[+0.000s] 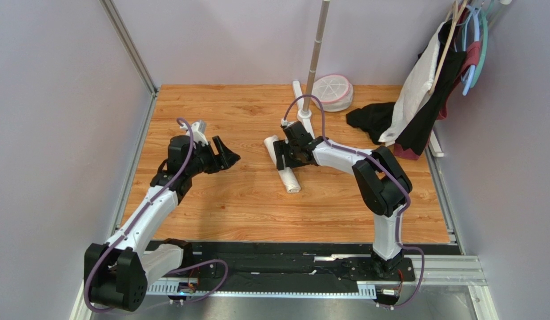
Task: Fold the napkin, place the utensils inside, and roll it up
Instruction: Roll the napkin with the utensil
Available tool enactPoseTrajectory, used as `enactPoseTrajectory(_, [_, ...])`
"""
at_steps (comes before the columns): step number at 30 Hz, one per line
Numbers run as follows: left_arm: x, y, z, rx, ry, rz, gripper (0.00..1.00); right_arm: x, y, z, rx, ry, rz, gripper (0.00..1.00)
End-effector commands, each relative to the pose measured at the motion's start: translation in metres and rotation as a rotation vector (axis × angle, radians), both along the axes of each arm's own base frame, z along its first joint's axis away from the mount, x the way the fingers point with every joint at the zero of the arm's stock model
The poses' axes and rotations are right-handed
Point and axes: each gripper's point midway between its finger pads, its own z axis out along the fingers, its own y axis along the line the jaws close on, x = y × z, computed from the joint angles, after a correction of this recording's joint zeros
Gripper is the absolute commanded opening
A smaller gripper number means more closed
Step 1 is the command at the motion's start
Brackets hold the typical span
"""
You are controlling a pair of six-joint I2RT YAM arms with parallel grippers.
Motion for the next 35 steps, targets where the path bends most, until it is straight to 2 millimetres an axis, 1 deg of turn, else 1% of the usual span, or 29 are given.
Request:
enactPoseTrajectory(1, [-0.006, 0.004, 0.035, 0.018, -0.062, -0.022, 0.77, -0.007, -0.015, 0.062, 0.011, -0.125, 0.035, 0.74])
enactPoseTrajectory(2, [-0.007, 0.006, 0.039, 0.021, -0.072, -0.017, 0.77, -0.010, -0.016, 0.077, 0.012, -0.169, 0.040, 0.74])
enactPoseTrajectory(3, [-0.009, 0.008, 0.051, 0.020, -0.101, -0.016, 0.78, -0.013, -0.018, 0.090, 0.011, -0.207, 0.048, 0.75])
enactPoseTrajectory(4, [-0.012, 0.011, 0.051, 0.029, -0.098, -0.015, 0.78, -0.019, -0.024, 0.116, 0.033, -0.263, 0.043, 0.75])
enactPoseTrajectory(5, [-0.013, 0.015, 0.057, 0.036, -0.112, -0.004, 0.78, -0.023, -0.027, 0.127, 0.042, -0.287, 0.041, 0.75])
enactPoseTrajectory(6, [-0.017, 0.018, 0.070, 0.039, -0.150, 0.002, 0.78, -0.026, -0.033, 0.136, 0.044, -0.311, 0.031, 0.75])
enactPoseTrajectory(7, [-0.021, 0.022, 0.071, 0.063, -0.152, 0.000, 0.78, -0.033, -0.041, 0.141, 0.046, -0.326, 0.022, 0.75])
enactPoseTrajectory(8, [-0.023, 0.028, 0.075, 0.075, -0.164, 0.015, 0.78, -0.037, -0.051, 0.165, 0.067, -0.384, 0.001, 0.75])
enactPoseTrajectory(9, [-0.028, 0.031, 0.088, 0.082, -0.200, 0.023, 0.78, -0.042, -0.057, 0.175, 0.076, -0.410, -0.007, 0.75])
enactPoseTrajectory(10, [-0.034, 0.037, 0.086, 0.113, -0.190, 0.029, 0.78, -0.048, -0.064, 0.180, 0.073, -0.422, -0.011, 0.76])
enactPoseTrajectory(11, [-0.037, 0.041, 0.090, 0.128, -0.201, 0.037, 0.78, -0.055, -0.077, 0.193, 0.082, -0.458, -0.039, 0.76])
enactPoseTrajectory(12, [-0.043, 0.045, 0.101, 0.142, -0.237, 0.045, 0.79, -0.059, -0.086, 0.195, 0.084, -0.467, -0.054, 0.76])
enactPoseTrajectory(13, [-0.049, 0.049, 0.101, 0.176, -0.237, 0.044, 0.79, -0.062, -0.093, 0.196, 0.098, -0.466, -0.075, 0.76])
enactPoseTrajectory(14, [-0.053, 0.052, 0.103, 0.194, -0.247, 0.048, 0.80, -0.064, -0.109, 0.187, 0.093, -0.456, -0.112, 0.76])
enactPoseTrajectory(15, [-0.059, 0.055, 0.113, 0.206, -0.285, 0.052, 0.81, -0.070, -0.121, 0.200, 0.122, -0.493, -0.139, 0.76])
enactPoseTrajectory(16, [-0.063, 0.057, 0.114, 0.236, -0.306, 0.046, 0.81, -0.073, -0.130, 0.203, 0.134, -0.507, -0.157, 0.76])
enactPoseTrajectory(17, [-0.067, 0.058, 0.116, 0.244, -0.324, 0.045, 0.82, -0.076, -0.145, 0.193, 0.120, -0.498, -0.190, 0.76])
enactPoseTrajectory(18, [-0.073, 0.060, 0.122, 0.250, -0.362, 0.051, 0.83, -0.083, -0.154, 0.206, 0.145, -0.544, -0.208, 0.76])
enactPoseTrajectory(20, [-0.077, 0.063, 0.124, 0.270, -0.398, 0.055, 0.85, -0.086, -0.172, 0.205, 0.140, -0.567, -0.255, 0.76])
enactPoseTrajectory(21, [-0.082, 0.064, 0.128, 0.270, -0.429, 0.063, 0.85, -0.090, -0.179, 0.199, 0.132, -0.568, -0.268, 0.76])
enactPoseTrajectory(22, [-0.083, 0.066, 0.132, 0.269, -0.453, 0.077, 0.85, -0.096, -0.185, 0.207, 0.144, -0.604, -0.280, 0.76])
enactPoseTrajectory(23, [-0.084, 0.068, 0.128, 0.269, -0.453, 0.088, 0.86, -0.097, -0.191, 0.209, 0.136, -0.621, -0.297, 0.77])
enactPoseTrajectory(24, [-0.088, 0.070, 0.132, 0.270, -0.476, 0.106, 0.87, -0.099, -0.194, 0.206, 0.135, -0.623, -0.309, 0.76])
enactPoseTrajectory(25, [-0.088, 0.072, 0.133, 0.271, -0.484, 0.120, 0.87, -0.101, -0.196, 0.211, 0.146, -0.643, -0.317, 0.76])
enactPoseTrajectory(27, [-0.092, 0.073, 0.134, 0.268, -0.498, 0.128, 0.88, -0.101, -0.197, 0.214, 0.156, -0.660, -0.322, 0.77])
enactPoseTrajectory(31, [-0.093, 0.076, 0.136, 0.270, -0.511, 0.143, 0.88, -0.101, -0.200, 0.214, 0.145, -0.663, -0.331, 0.76])
enactPoseTrajectory(35, [-0.092, 0.073, 0.137, 0.262, -0.514, 0.135, 0.89, -0.103, -0.203, 0.214, 0.143, -0.676, -0.339, 0.76])
